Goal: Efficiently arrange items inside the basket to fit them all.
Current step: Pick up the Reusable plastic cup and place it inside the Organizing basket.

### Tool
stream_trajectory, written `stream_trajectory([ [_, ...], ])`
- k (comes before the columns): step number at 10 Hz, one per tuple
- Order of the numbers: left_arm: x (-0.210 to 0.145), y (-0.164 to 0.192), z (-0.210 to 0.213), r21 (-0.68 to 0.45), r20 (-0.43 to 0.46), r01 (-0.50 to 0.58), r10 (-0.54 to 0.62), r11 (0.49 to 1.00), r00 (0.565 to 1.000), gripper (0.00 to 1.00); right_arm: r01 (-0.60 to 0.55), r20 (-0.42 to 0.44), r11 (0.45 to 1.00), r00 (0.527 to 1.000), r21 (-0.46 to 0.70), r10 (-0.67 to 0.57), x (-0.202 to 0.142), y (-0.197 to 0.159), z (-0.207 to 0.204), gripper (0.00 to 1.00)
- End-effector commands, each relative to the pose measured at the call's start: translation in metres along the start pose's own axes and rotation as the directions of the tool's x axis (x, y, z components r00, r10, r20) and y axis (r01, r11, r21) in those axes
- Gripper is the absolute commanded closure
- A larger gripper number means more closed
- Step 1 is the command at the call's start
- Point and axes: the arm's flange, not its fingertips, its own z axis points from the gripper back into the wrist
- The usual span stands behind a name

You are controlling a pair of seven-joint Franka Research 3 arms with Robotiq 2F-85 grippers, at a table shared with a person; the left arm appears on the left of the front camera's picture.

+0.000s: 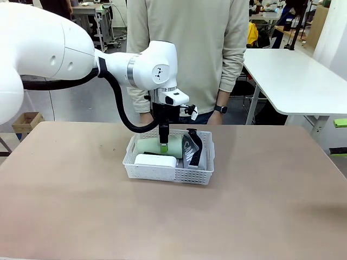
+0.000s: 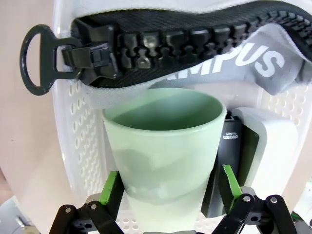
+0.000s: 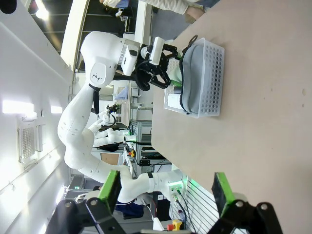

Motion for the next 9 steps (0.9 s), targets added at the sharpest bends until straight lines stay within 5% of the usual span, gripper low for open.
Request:
stream_trajectory([
  [1,-0.014,-0.015,0.013,-0.086,0.041,0.042,-0.039,0.995,0.998,0.0,0.016,0.006,1.0,1.0,0.017,-0.016,0.001,0.005,0.001,0.0],
  [3,-0.039,-0.032,0.048,-0.107,0.188,0.077,-0.056,0.991,0.981,0.0,0.016,0.006,1.0,1.0,0.017,-0.016,0.001,0.005,0.001,0.0],
  [5,-0.086,-0.041,0.089,-0.104,0.455,0.038,0.014,0.994,0.89,0.0,0.016,0.006,1.0,1.0,0.017,-0.016,0.001,0.005,0.001,0.0],
  [7,-0.166,-0.057,0.121,-0.157,0.704,-0.052,0.148,0.986,0.694,0.0,0.016,0.006,1.0,1.0,0.017,-0.016,0.001,0.005,0.001,0.0],
  [9,-0.258,-0.086,0.133,-0.242,0.854,-0.135,0.277,0.961,0.441,0.0,0.016,0.006,1.0,1.0,0.017,-0.016,0.001,0.005,0.001,0.0],
])
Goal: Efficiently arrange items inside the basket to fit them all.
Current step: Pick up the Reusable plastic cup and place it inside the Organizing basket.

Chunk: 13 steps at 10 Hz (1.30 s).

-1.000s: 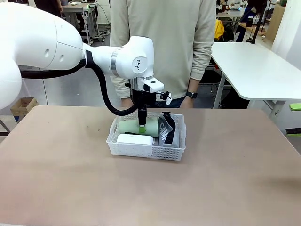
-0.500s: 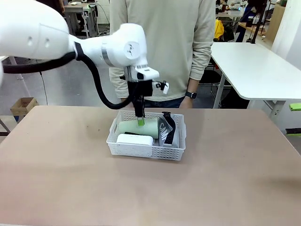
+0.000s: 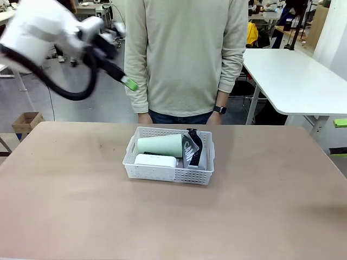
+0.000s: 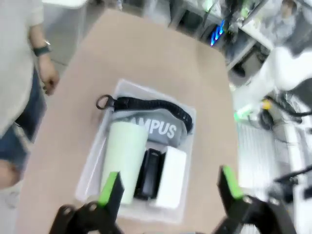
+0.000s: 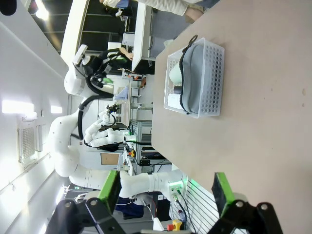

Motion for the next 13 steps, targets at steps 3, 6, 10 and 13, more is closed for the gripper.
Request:
stream_trajectory([
  [3,-0.15,-0.063,0.111,-0.099,0.407,-0.329,0.34,0.939,0.848,0.0,0.015,0.006,1.0,1.0,0.017,-0.016,0.001,0.005,0.001,0.0],
  [6,-0.242,-0.084,0.145,-0.243,0.44,-0.533,0.582,0.811,0.684,0.0,0.015,0.006,1.0,1.0,0.017,-0.016,0.001,0.005,0.001,0.0],
  [10,-0.264,-0.082,0.146,-0.232,0.446,-0.544,0.585,0.806,0.677,0.0,0.015,0.006,1.0,1.0,0.017,-0.016,0.001,0.005,0.001,0.0],
  [13,-0.264,-0.082,0.146,-0.232,0.446,-0.544,0.585,0.806,0.677,0.0,0.015,0.006,1.0,1.0,0.017,-0.016,0.001,0.005,0.001,0.0],
])
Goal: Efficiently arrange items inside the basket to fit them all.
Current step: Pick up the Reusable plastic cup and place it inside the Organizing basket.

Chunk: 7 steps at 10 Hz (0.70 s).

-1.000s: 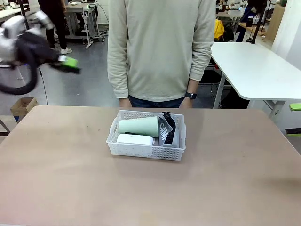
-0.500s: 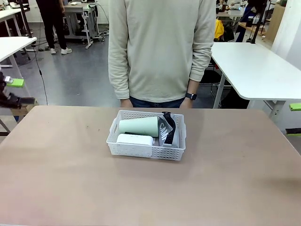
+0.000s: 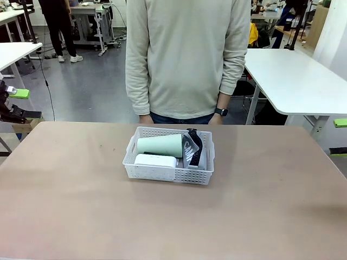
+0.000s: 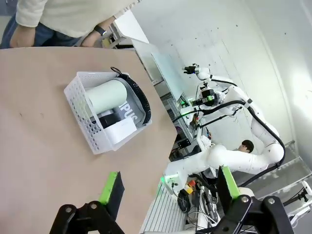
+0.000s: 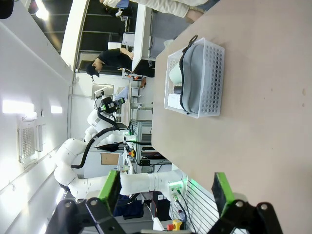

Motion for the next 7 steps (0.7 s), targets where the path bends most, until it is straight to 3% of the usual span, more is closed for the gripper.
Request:
stream_trajectory([
  [1,-0.0011,0.0007,0.0,-0.003,0.009,0.02,-0.02,1.0,1.0,0.0,0.016,0.006,1.0,1.0,0.017,-0.016,0.0007,0.0054,0.0006,0.0],
  [7,-0.0011,0.0007,0.0,-0.003,0.009,0.02,-0.02,1.0,1.0,0.0,0.016,0.006,1.0,1.0,0.017,-0.016,0.0007,0.0054,0.0006,0.0],
])
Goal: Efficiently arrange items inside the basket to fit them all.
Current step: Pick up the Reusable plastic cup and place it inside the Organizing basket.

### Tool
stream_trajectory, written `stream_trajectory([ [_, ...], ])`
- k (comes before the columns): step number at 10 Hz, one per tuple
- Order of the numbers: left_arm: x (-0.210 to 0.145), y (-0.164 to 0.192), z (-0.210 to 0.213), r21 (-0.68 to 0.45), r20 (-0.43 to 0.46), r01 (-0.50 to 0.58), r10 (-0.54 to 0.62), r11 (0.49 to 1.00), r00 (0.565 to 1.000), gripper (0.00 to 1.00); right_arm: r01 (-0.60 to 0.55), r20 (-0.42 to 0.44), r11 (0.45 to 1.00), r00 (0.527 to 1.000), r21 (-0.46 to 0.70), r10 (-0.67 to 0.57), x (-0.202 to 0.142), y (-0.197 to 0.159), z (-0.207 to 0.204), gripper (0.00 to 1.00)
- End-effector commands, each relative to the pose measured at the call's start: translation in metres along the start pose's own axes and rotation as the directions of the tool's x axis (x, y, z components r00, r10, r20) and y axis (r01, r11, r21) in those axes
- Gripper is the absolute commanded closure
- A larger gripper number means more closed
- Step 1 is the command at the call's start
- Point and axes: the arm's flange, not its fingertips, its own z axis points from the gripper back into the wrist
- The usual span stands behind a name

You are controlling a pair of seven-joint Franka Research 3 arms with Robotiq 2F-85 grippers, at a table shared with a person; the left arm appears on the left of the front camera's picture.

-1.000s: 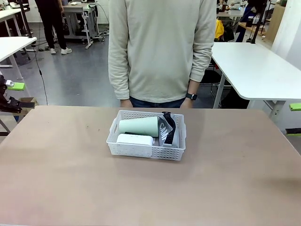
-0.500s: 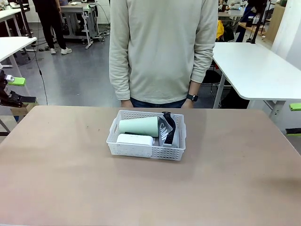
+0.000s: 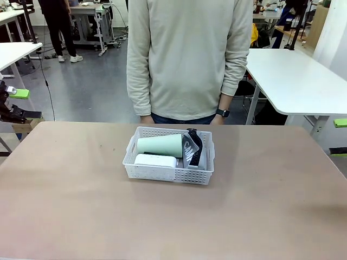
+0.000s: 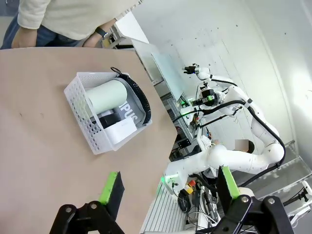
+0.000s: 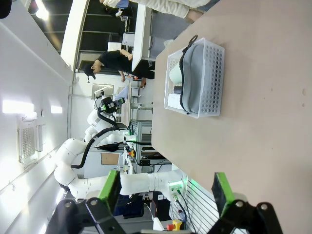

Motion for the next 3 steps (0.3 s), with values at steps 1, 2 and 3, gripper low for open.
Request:
stream_trajectory([
  [1,-0.0009,0.0002,0.0,-0.003,0.009,0.019,-0.019,1.0,1.0,0.0,0.016,0.006,1.0,1.0,0.017,-0.016,0.0007,0.0054,0.0006,0.0],
  [2,-0.0009,0.0002,0.0,-0.003,0.009,0.019,-0.019,1.0,1.0,0.0,0.016,0.006,1.0,1.0,0.017,-0.016,0.0007,0.0054,0.0006,0.0],
  [3,-0.0009,0.0002,0.0,-0.003,0.009,0.019,-0.019,1.0,1.0,0.0,0.016,0.006,1.0,1.0,0.017,-0.016,0.0007,0.0054,0.0006,0.0],
])
